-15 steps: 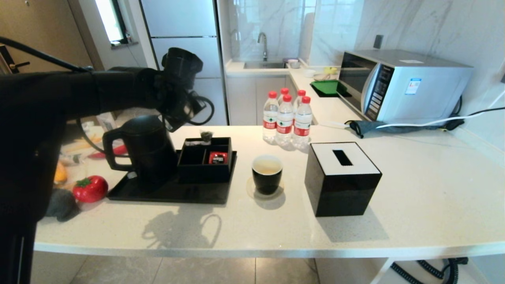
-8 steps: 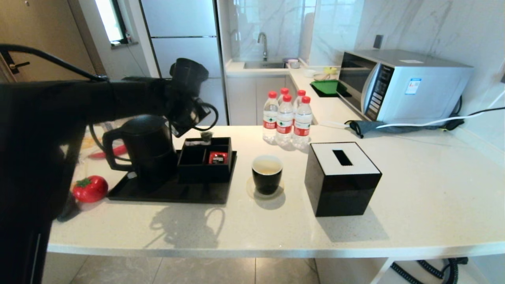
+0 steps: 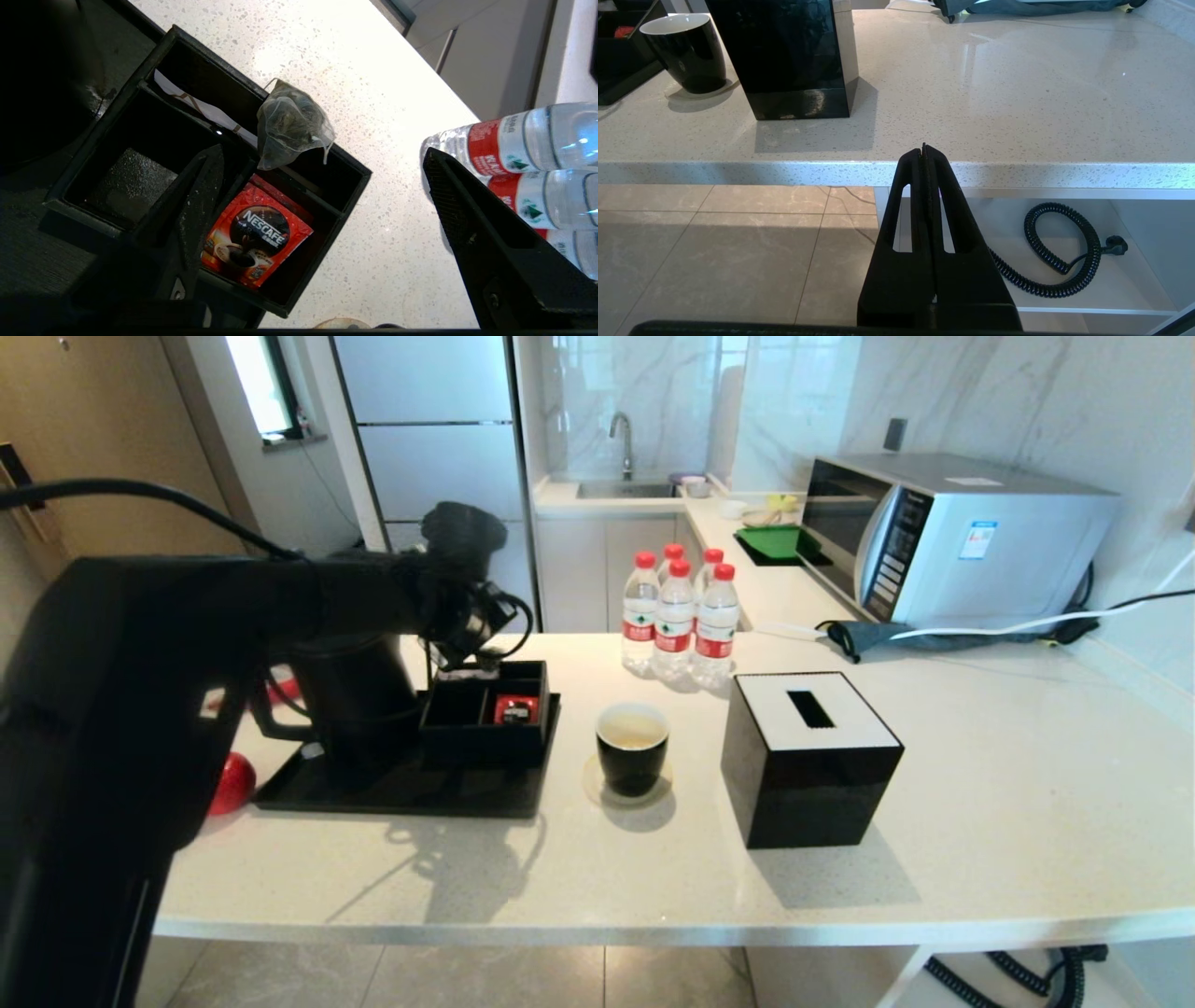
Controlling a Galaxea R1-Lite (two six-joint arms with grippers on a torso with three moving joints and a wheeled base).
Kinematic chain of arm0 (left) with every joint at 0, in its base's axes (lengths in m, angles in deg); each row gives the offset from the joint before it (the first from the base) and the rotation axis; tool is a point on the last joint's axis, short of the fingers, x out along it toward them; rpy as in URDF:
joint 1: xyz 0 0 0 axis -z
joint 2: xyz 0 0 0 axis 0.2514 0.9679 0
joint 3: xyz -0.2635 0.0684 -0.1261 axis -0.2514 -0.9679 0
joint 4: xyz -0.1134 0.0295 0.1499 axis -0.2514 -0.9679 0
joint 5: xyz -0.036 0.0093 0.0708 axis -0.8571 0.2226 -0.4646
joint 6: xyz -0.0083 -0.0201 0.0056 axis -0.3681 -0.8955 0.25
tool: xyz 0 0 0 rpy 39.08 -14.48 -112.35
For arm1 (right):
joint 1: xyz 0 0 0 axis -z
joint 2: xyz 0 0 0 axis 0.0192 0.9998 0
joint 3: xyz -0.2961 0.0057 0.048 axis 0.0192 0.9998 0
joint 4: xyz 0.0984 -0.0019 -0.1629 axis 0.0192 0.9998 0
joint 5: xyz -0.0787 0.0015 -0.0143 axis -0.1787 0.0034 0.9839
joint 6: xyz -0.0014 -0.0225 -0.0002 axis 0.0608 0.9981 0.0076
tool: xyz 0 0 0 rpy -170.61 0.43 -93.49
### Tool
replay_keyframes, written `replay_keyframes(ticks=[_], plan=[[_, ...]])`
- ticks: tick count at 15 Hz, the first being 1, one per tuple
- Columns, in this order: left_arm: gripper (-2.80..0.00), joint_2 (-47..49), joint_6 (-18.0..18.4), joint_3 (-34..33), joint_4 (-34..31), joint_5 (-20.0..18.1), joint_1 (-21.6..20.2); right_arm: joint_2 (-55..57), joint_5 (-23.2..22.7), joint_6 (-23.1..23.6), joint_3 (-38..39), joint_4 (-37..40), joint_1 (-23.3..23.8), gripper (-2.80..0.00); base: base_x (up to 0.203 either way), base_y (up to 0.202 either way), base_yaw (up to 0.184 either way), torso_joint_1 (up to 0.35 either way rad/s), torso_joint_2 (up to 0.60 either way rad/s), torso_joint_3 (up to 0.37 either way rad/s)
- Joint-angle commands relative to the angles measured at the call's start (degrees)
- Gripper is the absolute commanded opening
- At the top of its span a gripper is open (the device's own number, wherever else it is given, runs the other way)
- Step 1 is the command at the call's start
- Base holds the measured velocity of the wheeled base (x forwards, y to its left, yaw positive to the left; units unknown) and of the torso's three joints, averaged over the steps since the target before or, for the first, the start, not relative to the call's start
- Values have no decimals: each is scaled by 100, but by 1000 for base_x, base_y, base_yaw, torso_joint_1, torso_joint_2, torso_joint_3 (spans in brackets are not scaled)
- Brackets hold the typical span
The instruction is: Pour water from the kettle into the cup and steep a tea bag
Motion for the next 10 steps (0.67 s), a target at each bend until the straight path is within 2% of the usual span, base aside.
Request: replay_keyframes(ticks=[1,10], plan=[[0,119,-22,-2,-2,13,-1,0,-2,-3,0,-1,-2,-280,0,0,0,0,0,0],[0,417,172,2,534,13,-19,0,-2,-3,0,-1,-2,-280,0,0,0,0,0,0]])
